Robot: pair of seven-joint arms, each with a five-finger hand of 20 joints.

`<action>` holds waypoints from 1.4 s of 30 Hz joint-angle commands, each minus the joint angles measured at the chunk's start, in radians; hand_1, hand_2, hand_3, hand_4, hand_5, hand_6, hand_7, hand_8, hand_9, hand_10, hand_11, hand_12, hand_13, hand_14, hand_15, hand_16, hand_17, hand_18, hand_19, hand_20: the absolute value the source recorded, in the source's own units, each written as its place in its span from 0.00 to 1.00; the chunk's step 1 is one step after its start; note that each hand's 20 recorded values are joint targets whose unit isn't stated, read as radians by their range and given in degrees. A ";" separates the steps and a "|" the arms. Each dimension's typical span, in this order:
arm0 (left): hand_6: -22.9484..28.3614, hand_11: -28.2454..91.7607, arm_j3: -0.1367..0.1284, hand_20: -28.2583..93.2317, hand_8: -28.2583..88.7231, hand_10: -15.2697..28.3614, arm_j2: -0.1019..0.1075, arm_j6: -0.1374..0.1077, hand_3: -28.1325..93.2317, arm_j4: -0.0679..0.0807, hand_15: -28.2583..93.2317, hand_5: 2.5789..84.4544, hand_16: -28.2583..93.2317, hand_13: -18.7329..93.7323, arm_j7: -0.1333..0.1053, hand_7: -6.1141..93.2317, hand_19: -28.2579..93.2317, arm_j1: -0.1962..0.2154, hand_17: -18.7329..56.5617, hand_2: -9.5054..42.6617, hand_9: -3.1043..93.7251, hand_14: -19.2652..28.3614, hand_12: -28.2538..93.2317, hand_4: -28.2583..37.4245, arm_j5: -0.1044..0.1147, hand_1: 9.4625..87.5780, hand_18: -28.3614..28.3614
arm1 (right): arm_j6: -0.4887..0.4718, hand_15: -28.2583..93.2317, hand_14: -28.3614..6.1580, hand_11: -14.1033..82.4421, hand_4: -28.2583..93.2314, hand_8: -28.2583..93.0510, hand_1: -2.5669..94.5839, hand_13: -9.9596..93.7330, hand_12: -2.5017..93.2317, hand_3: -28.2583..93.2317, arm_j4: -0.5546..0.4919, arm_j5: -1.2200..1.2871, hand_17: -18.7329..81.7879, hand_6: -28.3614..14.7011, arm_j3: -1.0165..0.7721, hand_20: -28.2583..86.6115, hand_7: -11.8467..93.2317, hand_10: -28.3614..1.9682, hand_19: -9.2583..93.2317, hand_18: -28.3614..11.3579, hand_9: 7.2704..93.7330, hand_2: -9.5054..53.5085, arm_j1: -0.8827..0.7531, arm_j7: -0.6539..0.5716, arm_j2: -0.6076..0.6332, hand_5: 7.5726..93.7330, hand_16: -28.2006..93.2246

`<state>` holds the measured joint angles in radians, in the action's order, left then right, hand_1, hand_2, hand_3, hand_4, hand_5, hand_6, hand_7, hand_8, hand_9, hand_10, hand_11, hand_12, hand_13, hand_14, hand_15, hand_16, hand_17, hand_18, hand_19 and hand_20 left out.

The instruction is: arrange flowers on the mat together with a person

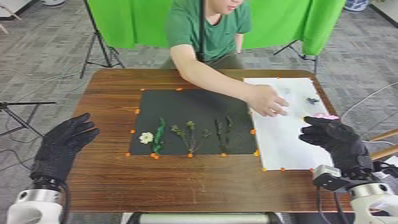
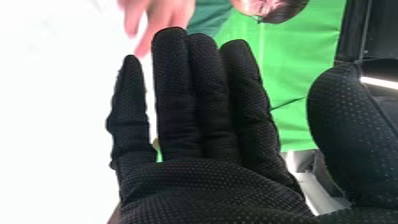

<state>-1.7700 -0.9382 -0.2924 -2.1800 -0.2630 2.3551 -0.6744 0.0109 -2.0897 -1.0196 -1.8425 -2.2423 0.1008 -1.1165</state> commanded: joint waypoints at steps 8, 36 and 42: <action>0.55 0.53 -0.003 0.30 0.16 0.71 -0.004 -0.005 0.81 -0.003 0.62 0.50 0.23 0.45 -0.002 0.31 0.69 0.031 0.22 0.33 0.42 0.78 0.38 0.10 0.006 0.26 0.92 | 0.010 0.61 0.44 0.43 0.05 0.14 0.22 0.56 0.29 0.96 0.003 0.006 0.35 0.57 0.029 0.51 0.34 0.43 0.64 0.19 0.58 0.24 0.016 -0.003 -0.010 0.57 0.41; 0.55 0.53 0.003 0.30 0.16 0.71 0.006 0.016 0.81 0.005 0.62 0.50 0.23 0.45 0.020 0.31 0.69 0.005 0.22 0.33 0.42 0.78 0.38 0.10 -0.007 0.26 0.92 | 0.039 0.61 0.44 0.43 0.05 0.14 0.22 0.56 0.29 0.96 0.007 -0.008 0.35 0.57 0.047 0.51 0.35 0.43 0.64 0.19 0.58 0.24 0.043 0.009 0.004 0.57 0.41; 0.55 0.53 -0.002 0.30 0.16 0.71 -0.001 0.012 0.81 0.001 0.62 0.50 0.23 0.45 0.024 0.31 0.69 0.023 0.22 0.33 0.42 0.78 0.38 0.10 -0.001 0.26 0.92 | 0.014 0.61 0.44 0.43 0.05 0.14 0.22 0.56 0.29 0.96 0.011 -0.024 0.35 0.57 0.051 0.51 0.35 0.43 0.64 0.19 0.58 0.24 0.047 0.000 -0.002 0.57 0.41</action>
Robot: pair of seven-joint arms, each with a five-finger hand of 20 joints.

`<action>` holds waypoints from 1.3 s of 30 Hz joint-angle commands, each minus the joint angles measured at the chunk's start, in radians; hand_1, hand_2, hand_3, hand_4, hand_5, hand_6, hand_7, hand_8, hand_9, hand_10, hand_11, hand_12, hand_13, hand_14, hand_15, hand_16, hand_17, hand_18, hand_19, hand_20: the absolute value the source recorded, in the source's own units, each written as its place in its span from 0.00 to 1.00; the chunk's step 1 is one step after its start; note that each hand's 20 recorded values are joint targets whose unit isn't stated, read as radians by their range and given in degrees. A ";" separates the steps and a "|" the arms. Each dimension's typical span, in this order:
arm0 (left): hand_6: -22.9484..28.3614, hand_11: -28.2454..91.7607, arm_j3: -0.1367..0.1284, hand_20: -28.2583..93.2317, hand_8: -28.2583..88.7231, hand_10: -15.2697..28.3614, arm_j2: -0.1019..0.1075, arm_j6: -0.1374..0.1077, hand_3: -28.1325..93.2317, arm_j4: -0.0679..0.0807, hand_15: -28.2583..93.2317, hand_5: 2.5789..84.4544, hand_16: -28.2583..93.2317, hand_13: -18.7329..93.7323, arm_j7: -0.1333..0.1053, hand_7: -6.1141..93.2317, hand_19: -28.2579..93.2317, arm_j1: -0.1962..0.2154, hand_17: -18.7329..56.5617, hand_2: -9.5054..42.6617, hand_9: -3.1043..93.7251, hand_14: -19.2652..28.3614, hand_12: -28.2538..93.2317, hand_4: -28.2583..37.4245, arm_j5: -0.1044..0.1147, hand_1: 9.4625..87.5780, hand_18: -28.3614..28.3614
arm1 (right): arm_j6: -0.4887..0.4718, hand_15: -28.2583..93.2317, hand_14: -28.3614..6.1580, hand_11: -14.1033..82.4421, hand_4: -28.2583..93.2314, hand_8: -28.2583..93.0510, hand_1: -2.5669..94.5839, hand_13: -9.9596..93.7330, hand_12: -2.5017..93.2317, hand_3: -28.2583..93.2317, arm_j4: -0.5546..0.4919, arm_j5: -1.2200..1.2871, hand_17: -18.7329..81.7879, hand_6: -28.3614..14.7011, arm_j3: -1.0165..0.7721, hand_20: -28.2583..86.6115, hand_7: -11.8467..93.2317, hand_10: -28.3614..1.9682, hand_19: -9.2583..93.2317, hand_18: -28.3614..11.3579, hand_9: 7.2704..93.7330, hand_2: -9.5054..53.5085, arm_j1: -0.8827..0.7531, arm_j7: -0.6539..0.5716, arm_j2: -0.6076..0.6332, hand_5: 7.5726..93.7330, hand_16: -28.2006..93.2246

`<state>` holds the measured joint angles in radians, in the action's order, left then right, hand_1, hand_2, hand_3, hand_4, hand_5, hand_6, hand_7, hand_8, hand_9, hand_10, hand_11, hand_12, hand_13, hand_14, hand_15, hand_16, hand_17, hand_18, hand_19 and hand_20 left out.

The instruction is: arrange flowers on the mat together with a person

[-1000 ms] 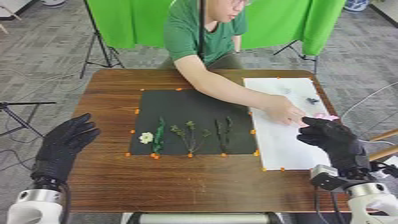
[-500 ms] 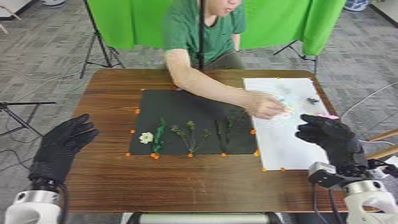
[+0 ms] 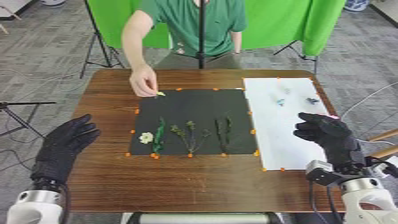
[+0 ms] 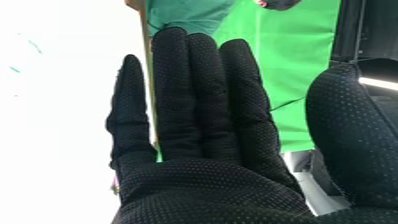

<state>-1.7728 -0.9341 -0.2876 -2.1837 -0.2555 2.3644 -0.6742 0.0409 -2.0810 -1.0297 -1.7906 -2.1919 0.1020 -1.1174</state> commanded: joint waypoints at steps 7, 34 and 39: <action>0.55 0.53 -0.001 0.30 0.16 0.71 -0.001 0.010 0.81 0.007 0.62 0.50 0.23 0.45 0.020 0.31 0.69 0.010 0.22 0.33 0.42 0.78 0.38 0.10 -0.002 0.26 0.92 | -0.010 0.61 0.44 0.43 0.05 0.14 0.22 0.56 0.29 0.96 0.006 -0.010 0.35 0.57 0.002 0.51 0.35 0.43 0.64 0.19 0.58 0.24 -0.002 -0.005 0.000 0.57 0.41; 0.55 0.53 -0.016 0.30 0.16 0.71 0.005 -0.006 0.81 0.000 0.62 0.50 0.23 0.45 0.005 0.31 0.69 0.024 0.22 0.33 0.42 0.78 0.38 0.10 0.003 0.26 0.92 | 0.171 0.61 0.45 0.43 0.05 0.14 0.26 0.59 0.29 0.96 0.043 -0.066 0.40 0.56 0.044 0.52 0.35 0.43 0.67 0.23 0.58 0.19 0.065 0.049 0.128 0.55 0.41; 0.55 0.53 -0.017 0.30 0.16 0.71 0.003 -0.013 0.81 -0.005 0.63 0.50 0.23 0.45 -0.001 0.31 0.69 0.038 0.22 0.33 0.42 0.78 0.38 0.10 0.008 0.26 0.92 | 0.366 0.65 0.49 0.45 0.04 0.13 0.30 0.60 0.29 0.94 0.082 -0.330 0.42 0.57 0.083 0.54 0.37 0.46 0.73 0.25 0.56 0.11 0.139 0.023 0.275 0.52 0.40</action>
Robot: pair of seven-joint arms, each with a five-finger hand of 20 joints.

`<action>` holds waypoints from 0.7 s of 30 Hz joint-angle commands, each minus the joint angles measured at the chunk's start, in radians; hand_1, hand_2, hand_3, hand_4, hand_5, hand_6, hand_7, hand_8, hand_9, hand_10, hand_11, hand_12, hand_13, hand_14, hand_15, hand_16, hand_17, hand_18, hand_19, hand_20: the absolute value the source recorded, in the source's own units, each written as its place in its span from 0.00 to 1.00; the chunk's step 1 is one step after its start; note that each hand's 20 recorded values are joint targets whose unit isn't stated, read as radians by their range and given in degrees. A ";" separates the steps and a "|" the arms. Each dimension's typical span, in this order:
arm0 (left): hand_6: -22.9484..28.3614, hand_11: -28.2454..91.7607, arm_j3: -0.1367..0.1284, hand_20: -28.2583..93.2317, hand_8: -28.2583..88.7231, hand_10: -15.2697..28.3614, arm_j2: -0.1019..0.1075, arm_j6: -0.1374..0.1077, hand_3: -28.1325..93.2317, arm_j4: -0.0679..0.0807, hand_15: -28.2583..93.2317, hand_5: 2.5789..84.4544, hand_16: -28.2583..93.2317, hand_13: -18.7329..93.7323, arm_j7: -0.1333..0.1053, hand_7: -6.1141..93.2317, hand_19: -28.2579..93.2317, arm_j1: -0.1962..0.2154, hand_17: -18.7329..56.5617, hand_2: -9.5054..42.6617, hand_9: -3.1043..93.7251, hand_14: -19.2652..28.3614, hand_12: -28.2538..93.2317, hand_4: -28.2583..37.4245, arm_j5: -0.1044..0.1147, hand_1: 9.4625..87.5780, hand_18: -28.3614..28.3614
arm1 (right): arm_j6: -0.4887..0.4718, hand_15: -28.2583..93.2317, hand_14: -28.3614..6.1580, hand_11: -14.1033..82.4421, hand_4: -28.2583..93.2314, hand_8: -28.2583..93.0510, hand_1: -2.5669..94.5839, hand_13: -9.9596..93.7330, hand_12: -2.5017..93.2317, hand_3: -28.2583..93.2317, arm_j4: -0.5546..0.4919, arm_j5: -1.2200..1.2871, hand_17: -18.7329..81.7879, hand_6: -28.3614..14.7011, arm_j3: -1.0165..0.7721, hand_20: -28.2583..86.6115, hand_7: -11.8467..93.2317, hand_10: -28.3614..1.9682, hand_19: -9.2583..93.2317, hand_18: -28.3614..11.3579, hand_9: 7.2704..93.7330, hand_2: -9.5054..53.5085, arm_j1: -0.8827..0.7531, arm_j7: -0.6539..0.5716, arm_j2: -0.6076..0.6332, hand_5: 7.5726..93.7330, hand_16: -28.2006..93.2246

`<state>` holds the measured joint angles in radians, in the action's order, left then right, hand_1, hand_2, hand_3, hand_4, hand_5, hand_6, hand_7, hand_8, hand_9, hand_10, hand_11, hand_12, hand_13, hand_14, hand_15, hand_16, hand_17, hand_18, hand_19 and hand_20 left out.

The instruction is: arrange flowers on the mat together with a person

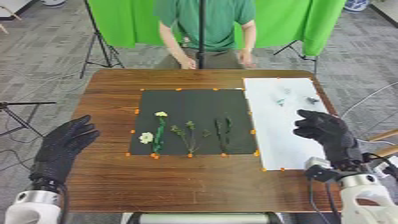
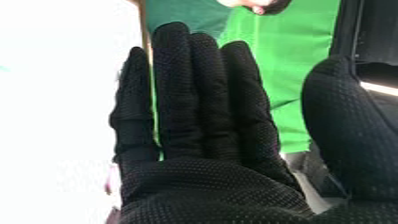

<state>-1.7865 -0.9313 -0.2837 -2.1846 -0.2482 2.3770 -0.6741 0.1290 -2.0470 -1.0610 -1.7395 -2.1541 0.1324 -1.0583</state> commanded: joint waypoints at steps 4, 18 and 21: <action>0.56 0.53 -0.005 0.30 0.16 0.71 -0.002 -0.019 0.81 -0.001 0.62 0.50 0.23 0.45 -0.004 0.31 0.69 0.027 0.22 0.33 0.42 0.78 0.38 0.10 0.009 0.26 0.92 | 0.297 0.65 0.54 0.46 0.02 0.12 0.32 0.60 0.29 0.94 0.078 -0.599 0.42 0.59 -0.007 0.55 0.39 0.51 0.74 0.26 0.52 0.08 0.097 -0.081 0.280 0.50 0.40; 0.56 0.53 -0.005 0.30 0.16 0.71 0.018 -0.012 0.81 0.002 0.63 0.50 0.23 0.45 -0.002 0.31 0.69 0.013 0.22 0.33 0.42 0.78 0.38 0.10 0.009 0.26 0.92 | 0.110 0.60 0.55 0.36 0.00 0.11 0.31 0.38 0.28 0.95 0.238 -1.169 0.34 0.59 0.183 0.55 0.41 0.57 0.70 0.28 0.31 0.00 0.273 -0.491 0.432 0.31 0.40; 0.56 0.53 -0.004 0.30 0.16 0.71 0.019 -0.007 0.81 0.004 0.62 0.50 0.23 0.45 0.000 0.31 0.69 0.007 0.22 0.33 0.42 0.78 0.38 0.10 0.007 0.26 0.92 | 0.097 0.67 0.54 0.37 0.00 0.11 0.31 0.39 0.30 0.95 0.272 -1.213 0.34 0.59 0.238 0.57 0.41 0.55 0.72 0.29 0.31 0.00 0.308 -0.553 0.447 0.30 0.40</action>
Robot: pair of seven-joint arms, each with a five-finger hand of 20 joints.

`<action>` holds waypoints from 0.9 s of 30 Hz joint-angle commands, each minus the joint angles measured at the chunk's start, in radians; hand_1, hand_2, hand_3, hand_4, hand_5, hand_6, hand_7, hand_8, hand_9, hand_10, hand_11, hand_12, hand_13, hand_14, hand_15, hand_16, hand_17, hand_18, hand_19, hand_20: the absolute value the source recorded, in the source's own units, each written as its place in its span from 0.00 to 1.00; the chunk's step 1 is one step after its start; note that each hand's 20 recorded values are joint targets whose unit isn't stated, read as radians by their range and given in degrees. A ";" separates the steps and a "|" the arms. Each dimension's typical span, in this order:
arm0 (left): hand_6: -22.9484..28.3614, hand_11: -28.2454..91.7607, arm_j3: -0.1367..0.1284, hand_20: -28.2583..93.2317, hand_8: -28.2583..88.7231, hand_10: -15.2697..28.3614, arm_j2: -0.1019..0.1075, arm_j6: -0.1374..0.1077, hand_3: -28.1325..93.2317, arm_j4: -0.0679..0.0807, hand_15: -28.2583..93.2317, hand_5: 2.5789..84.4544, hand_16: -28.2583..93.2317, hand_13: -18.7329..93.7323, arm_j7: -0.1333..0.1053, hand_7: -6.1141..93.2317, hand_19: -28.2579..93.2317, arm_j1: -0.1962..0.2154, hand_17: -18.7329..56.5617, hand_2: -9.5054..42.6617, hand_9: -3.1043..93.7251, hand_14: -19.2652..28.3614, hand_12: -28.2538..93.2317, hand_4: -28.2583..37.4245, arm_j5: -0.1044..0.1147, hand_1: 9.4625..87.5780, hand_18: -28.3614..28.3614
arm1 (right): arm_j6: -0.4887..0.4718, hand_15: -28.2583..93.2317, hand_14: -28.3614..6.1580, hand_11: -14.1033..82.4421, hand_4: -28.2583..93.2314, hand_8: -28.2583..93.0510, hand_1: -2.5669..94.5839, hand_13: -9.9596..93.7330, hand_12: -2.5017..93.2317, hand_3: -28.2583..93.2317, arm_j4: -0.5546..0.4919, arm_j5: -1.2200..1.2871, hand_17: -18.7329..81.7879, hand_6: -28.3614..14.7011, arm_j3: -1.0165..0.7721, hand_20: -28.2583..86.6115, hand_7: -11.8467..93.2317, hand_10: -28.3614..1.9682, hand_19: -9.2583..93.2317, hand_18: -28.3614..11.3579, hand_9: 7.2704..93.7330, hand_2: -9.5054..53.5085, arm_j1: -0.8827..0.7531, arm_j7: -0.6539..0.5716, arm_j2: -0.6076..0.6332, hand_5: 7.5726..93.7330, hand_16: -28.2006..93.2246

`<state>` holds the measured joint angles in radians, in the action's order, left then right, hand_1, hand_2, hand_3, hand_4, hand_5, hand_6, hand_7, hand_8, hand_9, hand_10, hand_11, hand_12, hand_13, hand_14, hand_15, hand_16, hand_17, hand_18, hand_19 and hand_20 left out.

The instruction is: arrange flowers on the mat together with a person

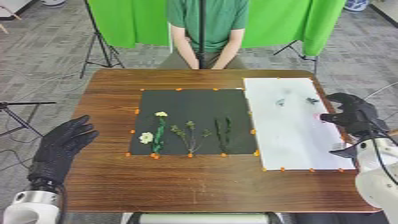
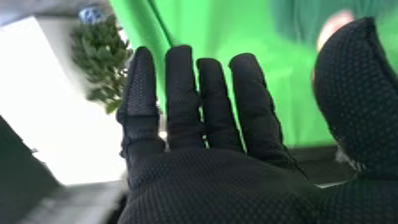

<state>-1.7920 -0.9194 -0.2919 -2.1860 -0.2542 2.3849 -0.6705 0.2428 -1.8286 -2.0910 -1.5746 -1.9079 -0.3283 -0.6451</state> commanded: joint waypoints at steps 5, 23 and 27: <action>0.55 0.53 -0.004 0.30 0.16 0.71 0.004 0.002 0.81 0.004 0.62 0.50 0.23 0.45 0.011 0.31 0.69 0.004 0.22 0.33 0.42 0.78 0.38 0.10 0.001 0.26 0.92 | 0.004 0.72 0.56 0.46 0.00 0.10 0.31 0.42 0.31 0.95 0.100 -0.215 0.35 0.60 0.158 0.58 0.44 0.58 0.72 0.29 0.33 0.00 0.119 -0.164 0.043 0.32 0.38; 0.55 0.53 0.002 0.30 0.16 0.71 0.013 0.004 0.81 0.009 0.63 0.50 0.23 0.45 0.014 0.31 0.69 -0.004 0.22 0.33 0.42 0.78 0.38 0.10 0.004 0.26 0.92 | 0.183 0.77 0.66 0.51 0.00 0.23 0.49 0.66 0.53 0.89 0.274 -0.297 0.44 0.74 0.435 0.60 0.64 0.70 0.78 0.33 0.66 0.00 0.328 -0.229 0.071 0.53 0.50; 0.56 0.53 0.002 0.30 0.16 0.71 0.012 0.007 0.81 0.009 0.63 0.50 0.23 0.45 0.016 0.31 0.69 -0.003 0.22 0.33 0.42 0.78 0.38 0.10 0.004 0.26 0.92 | 0.208 0.79 0.67 0.52 0.00 0.24 0.54 0.73 0.58 0.88 0.272 -0.299 0.48 0.75 0.433 0.62 0.65 0.75 0.81 0.32 0.76 0.00 0.320 -0.214 0.069 0.63 0.53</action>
<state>-1.7923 -0.9051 -0.2901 -2.1839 -0.2502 2.3722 -0.6705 0.4383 -1.5533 -2.3648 -1.1281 -1.5894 -0.5531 -0.5856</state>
